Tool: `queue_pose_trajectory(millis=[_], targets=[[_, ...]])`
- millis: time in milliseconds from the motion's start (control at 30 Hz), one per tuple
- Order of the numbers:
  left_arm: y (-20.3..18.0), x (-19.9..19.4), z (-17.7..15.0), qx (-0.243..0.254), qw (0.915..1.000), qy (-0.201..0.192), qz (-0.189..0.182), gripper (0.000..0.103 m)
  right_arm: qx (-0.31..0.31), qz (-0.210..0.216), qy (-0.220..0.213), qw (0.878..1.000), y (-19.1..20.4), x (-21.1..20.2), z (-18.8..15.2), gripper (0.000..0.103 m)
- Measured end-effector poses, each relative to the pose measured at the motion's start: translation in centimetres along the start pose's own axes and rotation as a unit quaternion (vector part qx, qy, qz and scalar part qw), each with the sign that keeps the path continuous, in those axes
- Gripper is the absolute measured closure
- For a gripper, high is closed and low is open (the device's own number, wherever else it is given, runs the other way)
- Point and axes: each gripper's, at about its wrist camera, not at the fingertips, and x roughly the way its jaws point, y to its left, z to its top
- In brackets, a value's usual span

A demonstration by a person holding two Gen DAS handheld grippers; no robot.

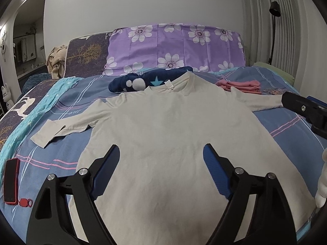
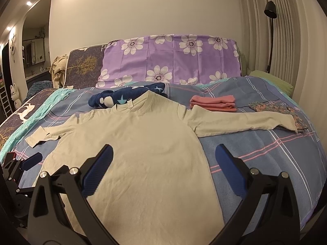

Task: Fold small clothes

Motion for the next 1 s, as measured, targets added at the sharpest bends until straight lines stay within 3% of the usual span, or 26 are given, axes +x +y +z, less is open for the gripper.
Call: queue_pose_trajectory(millis=[800, 1000], targets=[[0.3, 0.6, -0.2, -0.001, 1.0, 0.008, -0.002, 0.018, -0.01, -0.001, 0.004, 1.0, 0.2, 0.5, -0.1, 0.004], [1.1, 1.1, -0.2, -0.004, 0.9999, 0.013, -0.002, 0.018, -0.016, 0.001, 0.006, 1.0, 0.6, 0.9, -0.2, 0.01]])
